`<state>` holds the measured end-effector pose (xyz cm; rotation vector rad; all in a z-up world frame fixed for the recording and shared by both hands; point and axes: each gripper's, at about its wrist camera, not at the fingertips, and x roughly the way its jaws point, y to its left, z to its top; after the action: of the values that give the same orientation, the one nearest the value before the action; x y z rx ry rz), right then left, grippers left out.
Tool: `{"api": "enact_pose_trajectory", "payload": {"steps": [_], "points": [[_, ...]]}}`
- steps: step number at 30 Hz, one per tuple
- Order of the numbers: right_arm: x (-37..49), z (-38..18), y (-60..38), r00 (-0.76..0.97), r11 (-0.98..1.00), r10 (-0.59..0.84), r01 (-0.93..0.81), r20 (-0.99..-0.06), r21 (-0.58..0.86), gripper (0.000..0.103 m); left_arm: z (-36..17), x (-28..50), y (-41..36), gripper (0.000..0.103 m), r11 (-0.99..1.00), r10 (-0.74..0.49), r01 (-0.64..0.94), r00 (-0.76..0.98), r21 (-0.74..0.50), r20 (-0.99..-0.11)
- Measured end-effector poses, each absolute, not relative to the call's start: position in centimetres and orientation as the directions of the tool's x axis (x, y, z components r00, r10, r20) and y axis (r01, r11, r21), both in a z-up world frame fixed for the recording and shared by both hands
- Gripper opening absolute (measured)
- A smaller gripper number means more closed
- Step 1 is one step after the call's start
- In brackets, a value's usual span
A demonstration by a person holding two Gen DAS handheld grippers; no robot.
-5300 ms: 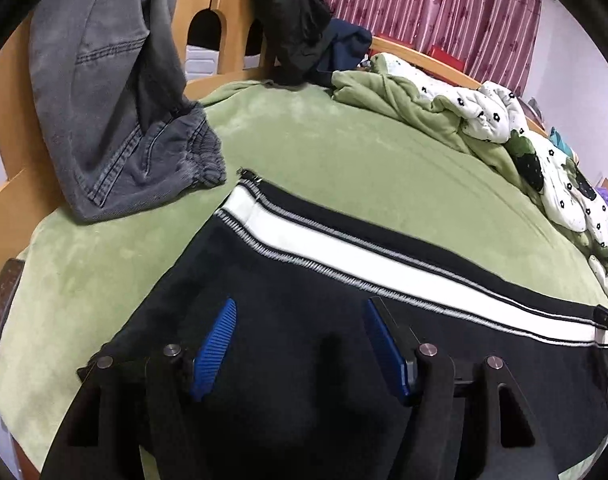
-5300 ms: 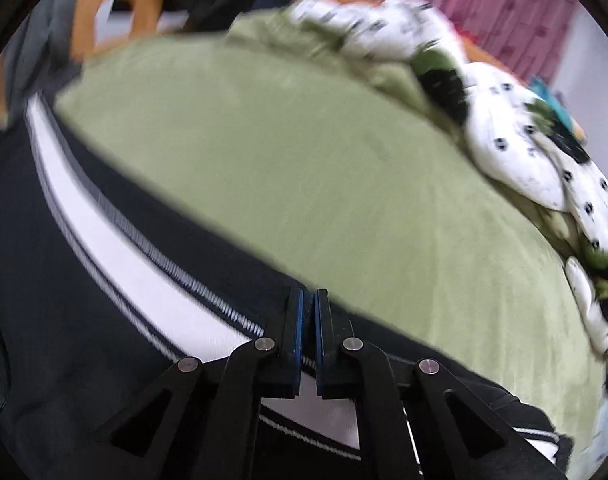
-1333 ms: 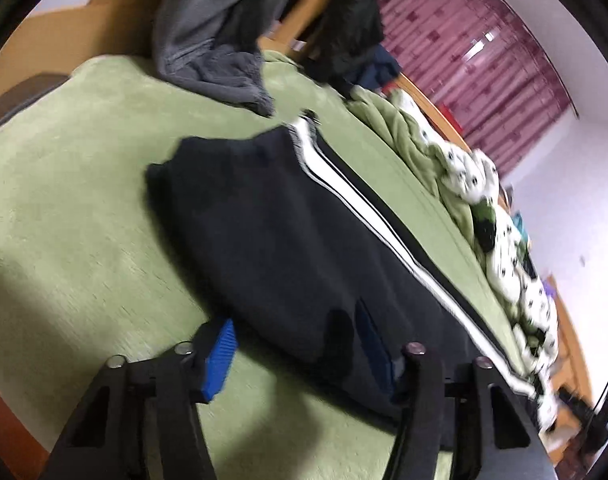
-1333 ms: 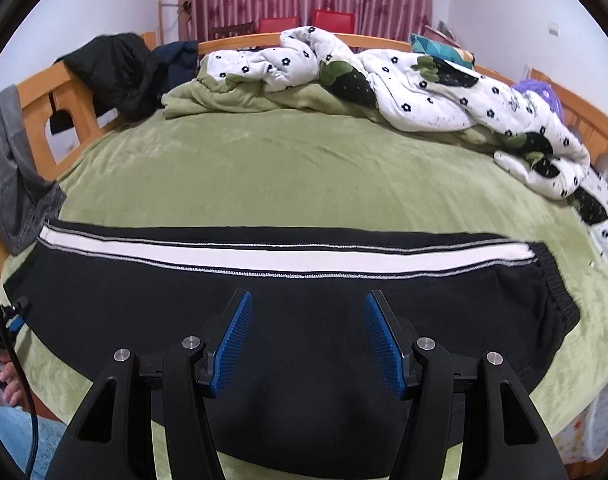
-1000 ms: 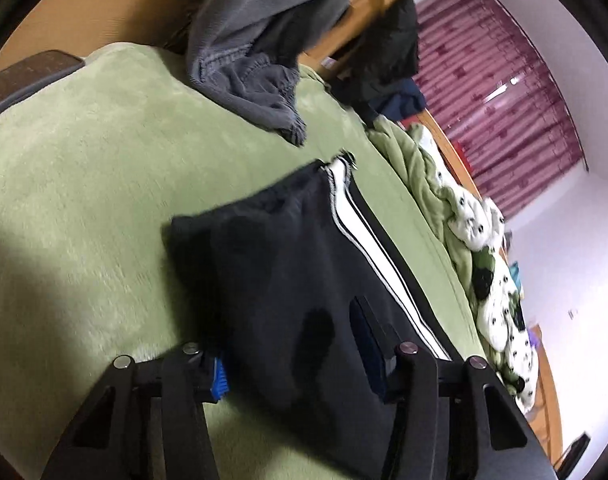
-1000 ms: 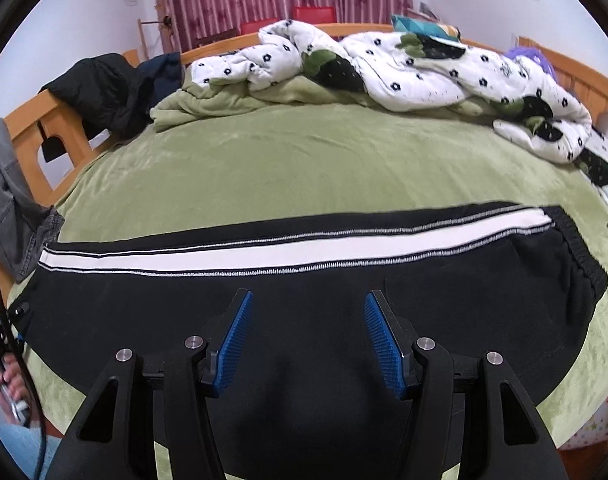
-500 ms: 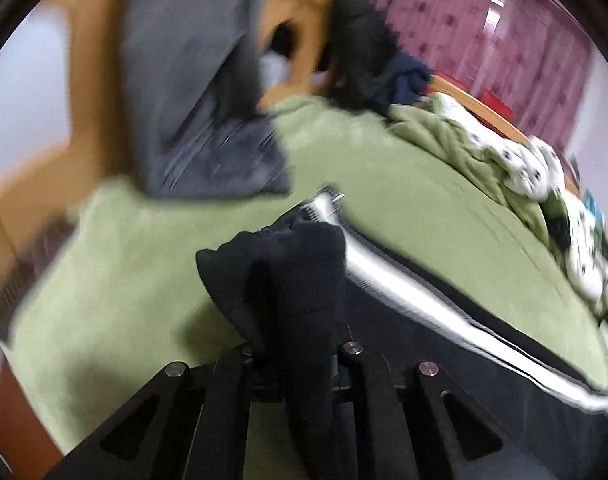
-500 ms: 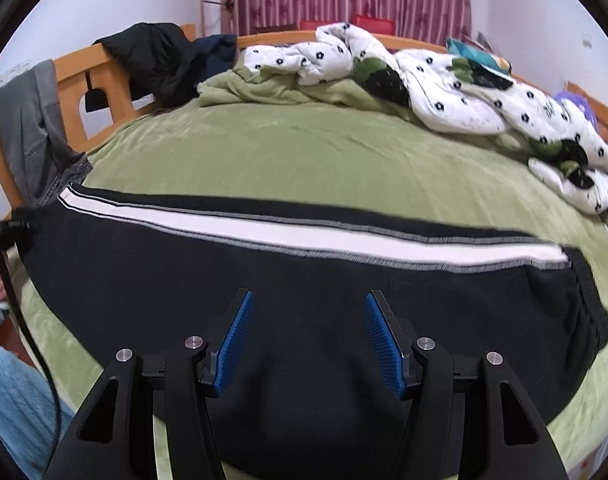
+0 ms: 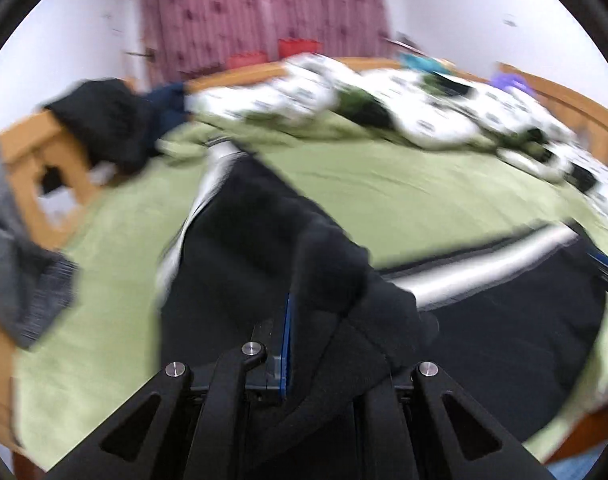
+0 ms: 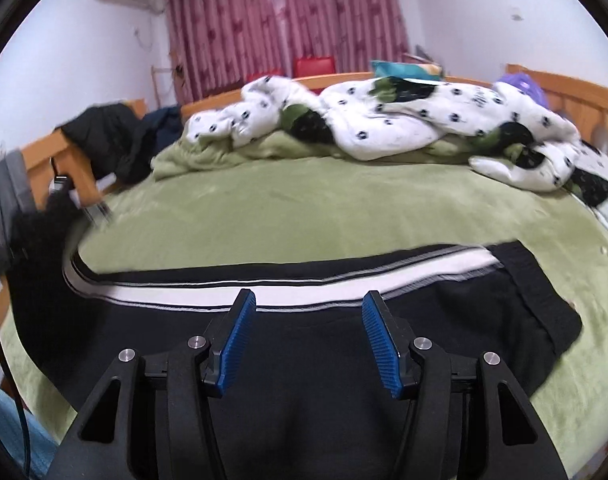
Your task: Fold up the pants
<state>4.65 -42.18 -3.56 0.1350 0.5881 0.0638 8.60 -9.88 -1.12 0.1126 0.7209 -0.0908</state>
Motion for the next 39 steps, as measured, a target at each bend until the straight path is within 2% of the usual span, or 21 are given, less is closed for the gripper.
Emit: {"api": "enact_pose_trajectory", "payload": {"steps": [2,4,6,8,10,11,12,14,15,18,23,28,32,33,35,36,37,39], "points": [[3.9,-4.2,-42.8,0.825,0.993,0.072,-0.006,-0.561,0.118,0.056,-4.2,7.2,-13.7,0.009,0.985,-0.102,0.169,0.700,0.025,-0.706],[3.3,-4.9,-43.2,0.819,0.995,0.058,-0.002,-0.570,0.098,0.056,-7.9,5.9,-16.9,0.009,0.987,-0.108,0.160,0.646,-0.004,-0.756],[3.1,-5.7,-43.4,0.809,0.997,0.049,-0.003,-0.585,0.079,0.056,-10.5,5.2,-18.4,0.010,0.990,-0.049,0.131,0.630,0.044,-0.775],[3.0,-6.5,-43.6,0.793,0.996,0.059,-0.009,-0.607,0.086,0.056,-11.3,3.6,-19.2,0.011,0.985,-0.002,0.125,0.688,0.115,-0.726],[3.2,-7.0,-43.6,0.770,0.993,0.092,-0.028,-0.631,0.111,0.056,-10.9,2.7,-19.0,0.024,0.982,-0.037,0.161,0.689,0.103,-0.723],[3.5,-7.2,-43.3,0.763,0.991,0.109,-0.038,-0.638,0.125,0.056,-10.6,2.5,-18.6,0.035,0.978,-0.076,0.194,0.674,0.077,-0.734],[3.7,-7.3,-42.9,0.757,0.990,0.124,-0.049,-0.642,0.134,0.056,-10.0,2.0,-18.3,0.050,0.973,-0.109,0.222,0.663,0.056,-0.740],[4.4,-7.3,-41.6,0.738,0.985,0.164,-0.084,-0.655,0.152,0.056,-8.8,0.5,-16.8,0.066,0.967,-0.166,0.255,0.657,0.009,-0.735],[4.6,-7.3,-40.9,0.732,0.983,0.179,-0.097,-0.658,0.159,0.056,-8.4,-0.3,-16.0,0.069,0.966,-0.188,0.260,0.665,-0.012,-0.722],[5.7,-7.1,-38.1,0.699,0.965,0.257,-0.150,-0.667,0.215,0.056,-7.6,-2.5,-11.8,0.072,0.966,-0.232,0.243,0.683,-0.083,-0.693],[8.3,-7.9,-33.3,0.609,0.925,0.374,-0.195,-0.700,0.325,0.056,-8.9,-3.1,-3.6,0.072,0.982,-0.181,0.084,0.693,-0.172,-0.698],[10.9,-10.1,-29.9,0.519,0.902,0.419,-0.142,-0.745,0.408,0.056,-11.0,-3.0,4.5,0.072,0.968,-0.136,-0.066,0.669,-0.241,-0.731],[12.6,-12.4,-27.4,0.448,0.920,0.384,-0.115,-0.807,0.374,0.056,-11.2,-2.6,7.4,0.072,0.938,-0.187,-0.086,0.690,-0.335,-0.699],[12.7,-12.6,-26.9,0.458,0.929,0.363,-0.113,-0.812,0.352,0.053,-11.1,-2.2,7.7,0.072,0.932,-0.200,-0.081,0.698,-0.353,-0.688],[12.8,-12.3,-26.0,0.453,0.933,0.357,-0.135,-0.817,0.333,0.025,-10.7,-1.0,7.6,0.072,0.927,-0.224,-0.060,0.702,-0.369,-0.676],[12.7,-11.7,-25.9,0.465,0.935,0.352,-0.132,-0.813,0.329,0.017,-10.8,-0.5,7.3,0.072,0.930,-0.233,-0.047,0.694,-0.365,-0.681],[12.2,-10.4,-26.2,0.507,0.926,0.370,-0.131,-0.779,0.354,0.013,-10.9,0.5,6.8,0.072,0.934,-0.240,-0.031,0.682,-0.355,-0.691],[11.3,-8.0,-26.8,0.569,0.903,0.416,-0.165,-0.710,0.397,0.012,-11.1,1.1,6.0,0.072,0.941,-0.249,-0.004,0.670,-0.338,-0.699]]}}
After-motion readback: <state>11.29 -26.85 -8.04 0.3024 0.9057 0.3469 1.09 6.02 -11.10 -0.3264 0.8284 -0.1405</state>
